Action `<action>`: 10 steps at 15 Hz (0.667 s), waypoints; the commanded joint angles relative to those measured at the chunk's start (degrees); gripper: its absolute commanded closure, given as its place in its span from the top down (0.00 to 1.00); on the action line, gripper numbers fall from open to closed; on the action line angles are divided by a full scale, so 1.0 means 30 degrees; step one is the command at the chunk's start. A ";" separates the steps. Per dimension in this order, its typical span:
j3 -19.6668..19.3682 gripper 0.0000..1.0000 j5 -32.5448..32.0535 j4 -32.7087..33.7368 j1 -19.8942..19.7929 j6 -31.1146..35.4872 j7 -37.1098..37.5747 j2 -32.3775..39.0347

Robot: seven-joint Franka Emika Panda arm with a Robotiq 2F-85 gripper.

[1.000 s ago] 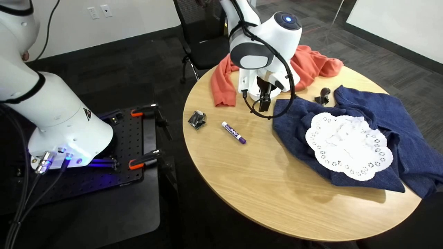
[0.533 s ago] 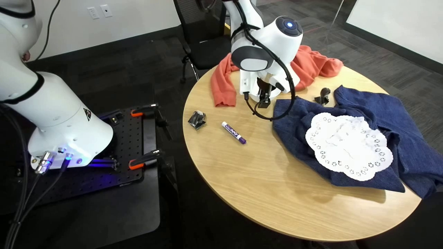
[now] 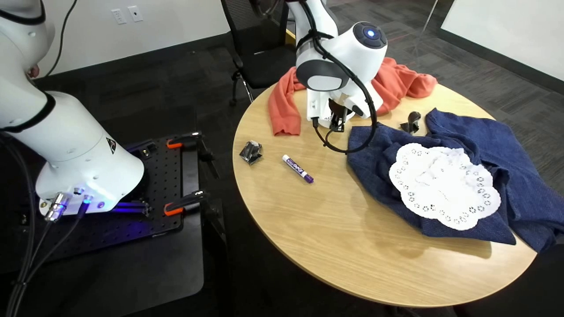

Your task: Move the bowl to the right

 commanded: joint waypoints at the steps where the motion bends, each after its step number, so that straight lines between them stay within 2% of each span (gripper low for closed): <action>1: 0.0412 0.02 0.0733 0.0036 -0.0471 0.0012 -0.0814 -0.0092; 6: 0.0283 0.02 0.1154 -0.1120 -0.0826 0.1174 -0.0646 -0.0979; 10: 0.0865 0.02 0.2184 -0.2795 -0.2096 0.2970 -0.0911 -0.2069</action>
